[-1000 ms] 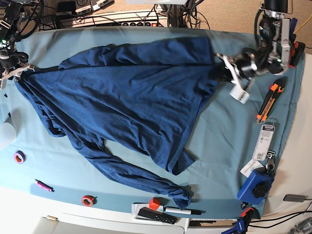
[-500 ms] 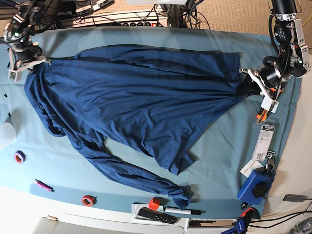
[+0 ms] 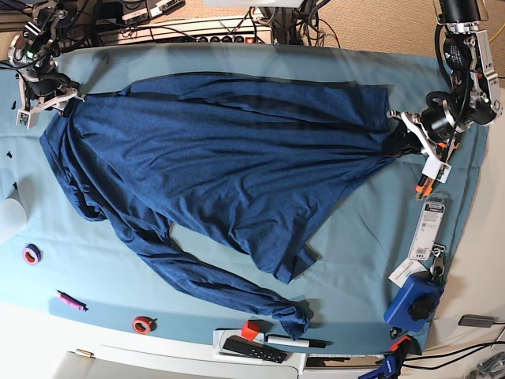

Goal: Layout the t-shirt on the table in an organized manner, then fold the t-shirt properly
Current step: 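Release the shirt with both grippers and raise them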

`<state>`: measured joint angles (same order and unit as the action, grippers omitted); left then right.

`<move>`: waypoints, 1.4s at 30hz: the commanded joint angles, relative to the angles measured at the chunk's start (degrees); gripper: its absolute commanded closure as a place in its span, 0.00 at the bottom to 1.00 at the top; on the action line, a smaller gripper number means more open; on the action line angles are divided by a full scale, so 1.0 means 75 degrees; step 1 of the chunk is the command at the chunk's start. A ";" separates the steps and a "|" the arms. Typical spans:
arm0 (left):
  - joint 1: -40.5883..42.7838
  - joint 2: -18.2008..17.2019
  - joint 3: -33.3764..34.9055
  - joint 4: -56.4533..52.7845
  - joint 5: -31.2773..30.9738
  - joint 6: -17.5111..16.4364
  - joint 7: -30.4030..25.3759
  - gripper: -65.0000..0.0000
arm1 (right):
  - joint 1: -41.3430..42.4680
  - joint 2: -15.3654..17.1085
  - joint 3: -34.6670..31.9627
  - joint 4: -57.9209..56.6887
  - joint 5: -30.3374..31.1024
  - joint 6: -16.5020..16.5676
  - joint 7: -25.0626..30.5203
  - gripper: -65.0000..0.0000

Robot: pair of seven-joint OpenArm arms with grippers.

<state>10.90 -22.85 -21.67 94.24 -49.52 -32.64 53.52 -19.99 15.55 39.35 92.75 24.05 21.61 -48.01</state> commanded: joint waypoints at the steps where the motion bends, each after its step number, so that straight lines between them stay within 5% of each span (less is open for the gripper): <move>1: -0.0076 -0.0108 -0.0050 0.0122 -0.0131 -0.0032 -0.0125 1.00 | 0.0017 0.0131 0.0058 0.0119 0.0047 0.0006 0.0041 0.57; 3: -0.0076 -0.0108 -0.0050 0.0122 -0.0131 -0.0032 -0.0125 0.97 | 0.0017 0.0149 0.0058 0.0122 0.0047 0.0006 0.0125 0.57; 6: -0.0076 -0.0111 -0.0050 0.0122 -0.0131 -0.0026 -0.0128 0.63 | 0.0020 0.0219 0.0061 0.0128 0.0032 0.0006 0.0178 0.57; 8: -0.0076 -0.0111 -0.0050 0.0122 -0.0131 -0.0023 -0.0140 0.56 | 0.0020 0.0283 0.0061 0.0128 -0.0064 0.0009 0.0181 0.57; 16: -0.0079 -0.0172 -0.0093 0.0163 -0.0134 -0.0017 -0.0574 0.56 | 0.0047 0.0344 0.0102 0.0137 -0.0353 0.0015 0.0629 0.57; 22: -0.0067 -0.0172 -0.0935 0.0571 -0.0233 -0.0029 -0.0522 0.56 | 0.0592 0.0341 0.0851 0.0137 0.0026 0.0370 0.0656 0.57; 28: 0.0029 -0.0184 -0.2506 0.0819 -0.1839 -0.0504 0.0621 0.56 | 0.0667 0.0315 0.2084 0.0134 0.1241 0.1483 0.0437 0.57; 36: 0.0979 -0.0254 -0.4097 0.0819 -0.3689 -0.0981 0.1588 0.56 | 0.0586 0.0256 0.3334 0.0134 0.2757 0.1635 -0.0970 0.57; 42: 0.1918 -0.0254 -0.4167 0.0816 -0.4637 -0.0981 0.2442 0.56 | 0.0504 -0.0221 0.3410 0.0134 0.3197 0.1638 -0.1253 0.57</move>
<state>25.26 -23.66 -52.66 99.50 -82.32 -39.72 72.62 -16.05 12.69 64.51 92.75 46.89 33.69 -58.48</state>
